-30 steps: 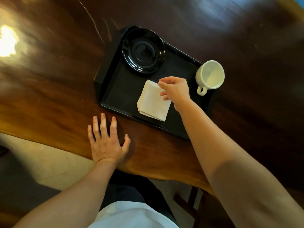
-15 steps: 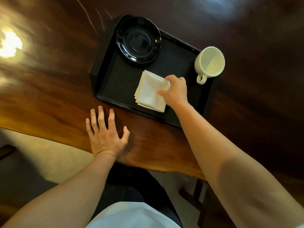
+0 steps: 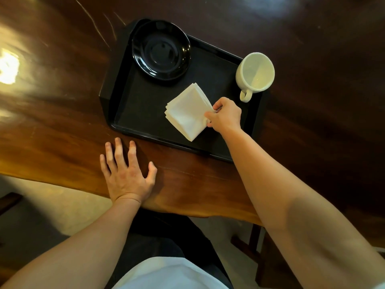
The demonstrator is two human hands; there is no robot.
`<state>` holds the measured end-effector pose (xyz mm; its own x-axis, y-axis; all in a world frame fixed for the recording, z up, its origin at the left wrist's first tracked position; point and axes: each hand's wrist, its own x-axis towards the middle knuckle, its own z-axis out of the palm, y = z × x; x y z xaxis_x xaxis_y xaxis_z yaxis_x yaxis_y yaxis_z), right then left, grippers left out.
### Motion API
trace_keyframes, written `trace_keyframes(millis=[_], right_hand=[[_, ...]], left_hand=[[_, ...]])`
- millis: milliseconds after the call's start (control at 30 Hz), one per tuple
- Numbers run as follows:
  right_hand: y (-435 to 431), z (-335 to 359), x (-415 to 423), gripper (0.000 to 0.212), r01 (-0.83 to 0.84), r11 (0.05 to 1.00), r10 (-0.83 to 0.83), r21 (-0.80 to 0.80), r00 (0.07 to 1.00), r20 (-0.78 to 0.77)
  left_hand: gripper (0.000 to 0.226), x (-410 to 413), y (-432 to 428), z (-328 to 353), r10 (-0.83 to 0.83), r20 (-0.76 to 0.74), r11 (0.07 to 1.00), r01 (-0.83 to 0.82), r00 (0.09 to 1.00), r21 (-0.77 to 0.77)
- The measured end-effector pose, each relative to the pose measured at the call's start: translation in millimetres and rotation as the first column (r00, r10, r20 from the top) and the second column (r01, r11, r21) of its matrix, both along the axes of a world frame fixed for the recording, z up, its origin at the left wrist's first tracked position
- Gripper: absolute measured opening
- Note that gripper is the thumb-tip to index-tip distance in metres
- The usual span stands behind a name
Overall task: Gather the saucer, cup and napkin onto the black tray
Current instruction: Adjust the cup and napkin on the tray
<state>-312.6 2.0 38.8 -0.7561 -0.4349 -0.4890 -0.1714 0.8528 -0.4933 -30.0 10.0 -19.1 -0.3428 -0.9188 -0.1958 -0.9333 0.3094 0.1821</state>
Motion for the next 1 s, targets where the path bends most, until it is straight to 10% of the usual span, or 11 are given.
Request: trace_keyframes(millis=[633,1000], right_hand=[[39,-14,-10,0.025,0.179,0.981,-0.182,-0.072,0.982,-0.038],[62,-14,35,0.067,-0.328,0.944,0.329,0.043,0.923,-0.201]], left_hand=[[0.077,-2,2,2,0.015,-0.010,1.000,-0.015,1.000,-0.010],[0.078,-2,3,3,0.009,-0.012,1.000,-0.009,1.000,-0.005]])
